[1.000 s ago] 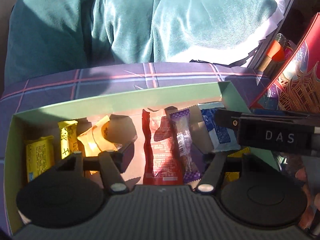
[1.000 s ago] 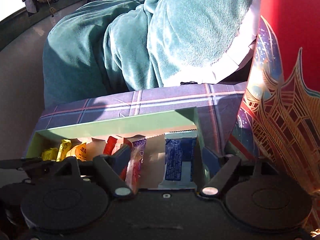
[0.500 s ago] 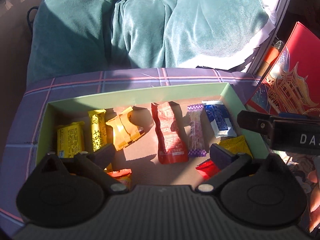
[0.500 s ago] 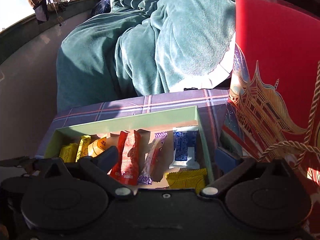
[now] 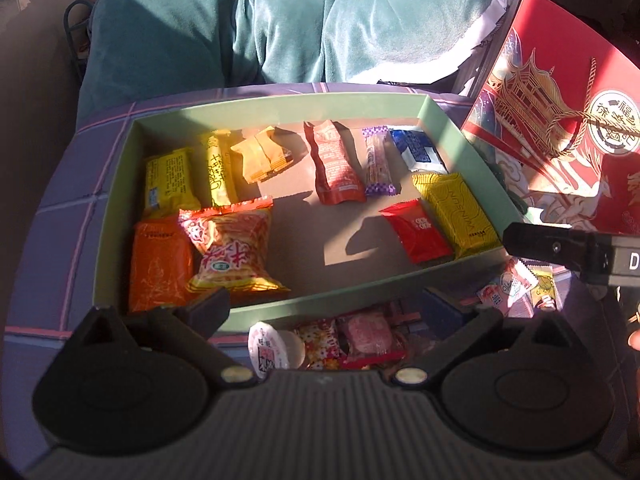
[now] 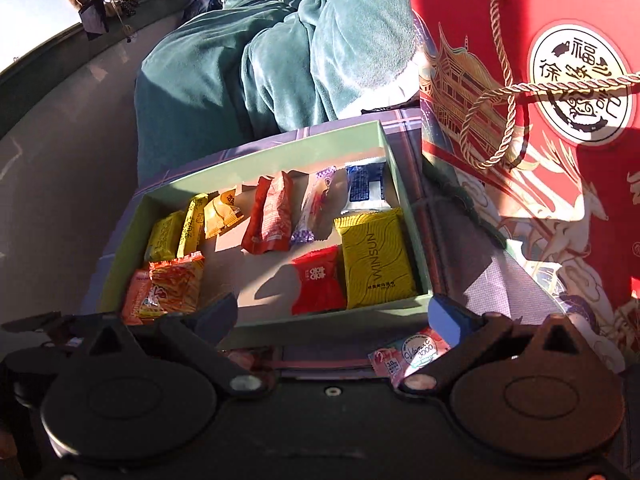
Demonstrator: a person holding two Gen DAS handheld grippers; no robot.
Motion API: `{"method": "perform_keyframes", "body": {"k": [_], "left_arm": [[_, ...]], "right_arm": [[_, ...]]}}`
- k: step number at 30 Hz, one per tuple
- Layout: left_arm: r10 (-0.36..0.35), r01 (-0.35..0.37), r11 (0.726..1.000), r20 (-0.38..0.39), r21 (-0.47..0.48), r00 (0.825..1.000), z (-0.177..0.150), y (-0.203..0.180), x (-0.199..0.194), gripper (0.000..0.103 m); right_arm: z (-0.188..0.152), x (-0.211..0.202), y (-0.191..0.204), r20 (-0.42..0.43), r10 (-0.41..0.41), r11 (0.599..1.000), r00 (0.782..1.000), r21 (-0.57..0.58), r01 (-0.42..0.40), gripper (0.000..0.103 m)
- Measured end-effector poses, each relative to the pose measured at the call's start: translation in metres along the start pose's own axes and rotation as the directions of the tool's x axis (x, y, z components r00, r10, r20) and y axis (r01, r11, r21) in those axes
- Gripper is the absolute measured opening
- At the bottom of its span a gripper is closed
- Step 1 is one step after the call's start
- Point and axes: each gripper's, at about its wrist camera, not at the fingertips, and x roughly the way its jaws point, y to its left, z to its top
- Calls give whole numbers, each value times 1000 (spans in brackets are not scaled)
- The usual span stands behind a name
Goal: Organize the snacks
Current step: 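Withdraw both tools from the box toward the loose snack pile, then grasp the red Skittles bag with the left gripper while the right grasps a yellow-green stick candy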
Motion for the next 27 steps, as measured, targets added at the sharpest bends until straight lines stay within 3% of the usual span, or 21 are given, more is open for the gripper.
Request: {"method": "perform_keyframes", "body": {"k": [6,14,22,24,27], "left_arm": [[-7,8,1000,-64,19,998,-37,-10,4,103],[-44,53,997,-147,62,988,-63,-34,18,103],[-33,55,992,-181,117,983,-73,-57,30,103],[-34,56,991,-187,118,982,-74,-58,32,103],[-34,59,990,-193,126,981,-77,-61,33,103]], "right_arm": [[-30,-16,-19,-8,-39,999,999,11,40,103],[-61,-25,-65,-22,-89,987,996,132,91,102],[-72,0,-73,-30,-134,984,991,113,137,64],[-73,5,-70,-34,-144,985,989,86,146,61],[-78,13,-62,-59,-160,985,985,53,163,44]]}}
